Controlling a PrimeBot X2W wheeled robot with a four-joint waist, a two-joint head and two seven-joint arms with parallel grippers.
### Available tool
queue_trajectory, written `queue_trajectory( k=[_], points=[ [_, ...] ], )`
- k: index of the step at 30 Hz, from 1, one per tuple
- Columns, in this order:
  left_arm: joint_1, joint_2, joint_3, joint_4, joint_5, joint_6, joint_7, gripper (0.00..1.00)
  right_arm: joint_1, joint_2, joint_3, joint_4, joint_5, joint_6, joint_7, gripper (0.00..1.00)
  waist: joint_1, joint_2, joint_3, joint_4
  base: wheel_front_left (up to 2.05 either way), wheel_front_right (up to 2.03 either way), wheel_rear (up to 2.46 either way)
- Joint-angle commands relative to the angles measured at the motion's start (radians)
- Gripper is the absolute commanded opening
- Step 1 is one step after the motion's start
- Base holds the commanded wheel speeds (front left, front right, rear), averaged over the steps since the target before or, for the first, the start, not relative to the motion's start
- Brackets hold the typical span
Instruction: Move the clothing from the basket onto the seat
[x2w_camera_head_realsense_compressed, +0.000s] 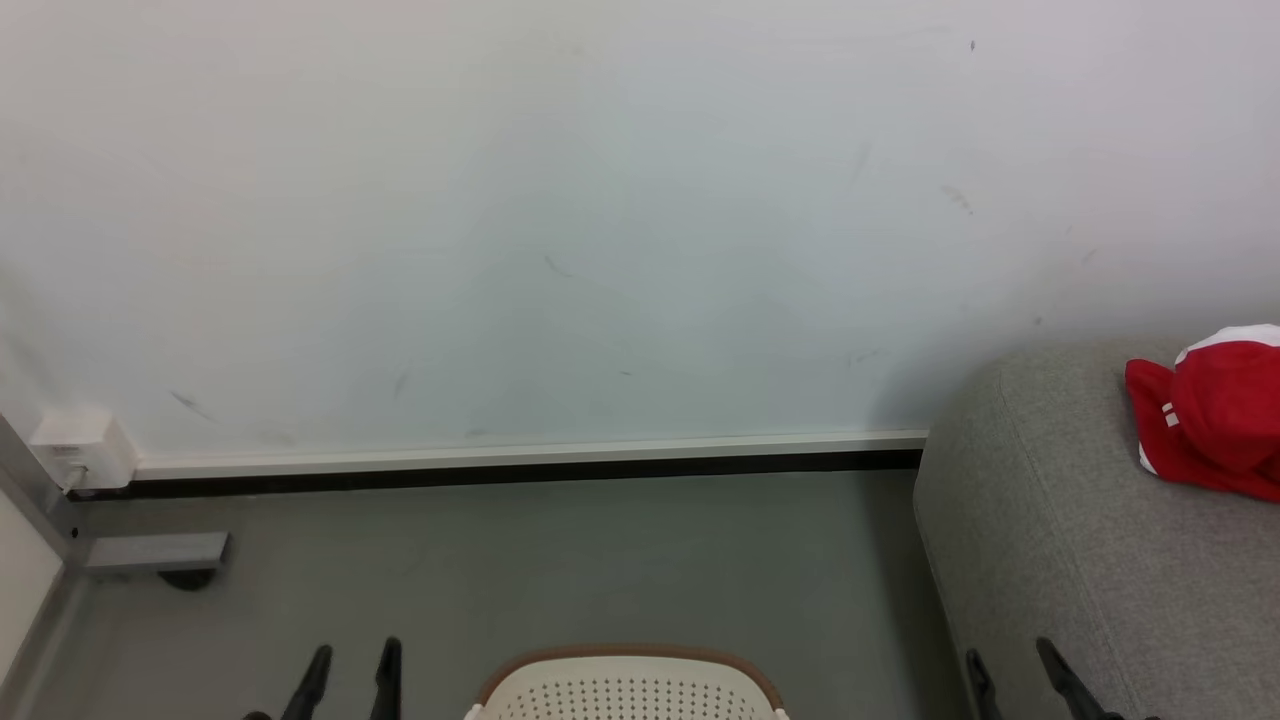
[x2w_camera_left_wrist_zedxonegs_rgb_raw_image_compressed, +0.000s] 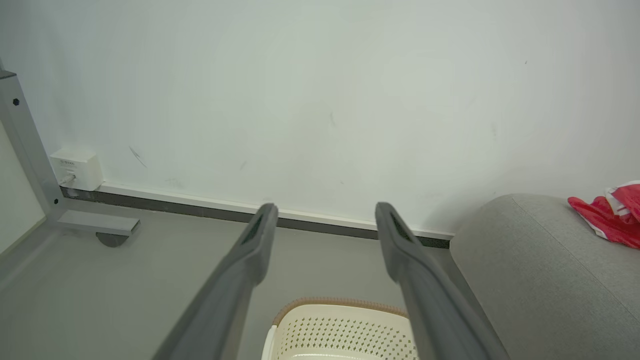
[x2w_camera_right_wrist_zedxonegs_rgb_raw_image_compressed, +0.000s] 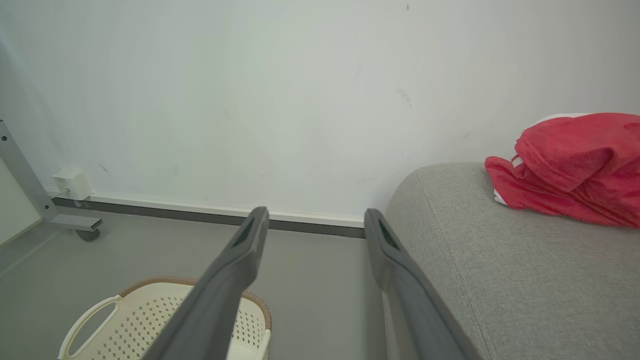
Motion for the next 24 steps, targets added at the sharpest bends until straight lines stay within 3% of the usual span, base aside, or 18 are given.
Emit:
queue_trajectory(
  k=[1,4,24],
  points=[
    [0.001,0.000,-0.003,0.005,-0.001,0.000,0.000,0.00,0.002,0.000,0.000,0.004,0.001,0.000,0.000,0.00,0.0000,-0.0001,0.000,0.000,0.00,0.00,0.00],
    [0.019,-0.008,-0.006,0.031,-0.002,0.000,0.001,0.00,0.020,0.001,0.002,0.027,0.001,0.000,0.001,0.00,0.0000,-0.0001,0.000,0.000,0.00,0.00,0.00],
    [-0.026,-0.011,0.023,0.007,-0.332,0.000,0.095,0.00,-0.023,0.001,-0.049,-0.005,0.365,0.000,0.094,0.00,0.0000,-0.0001,0.014,0.006,0.00,0.00,0.00]
  ],
)
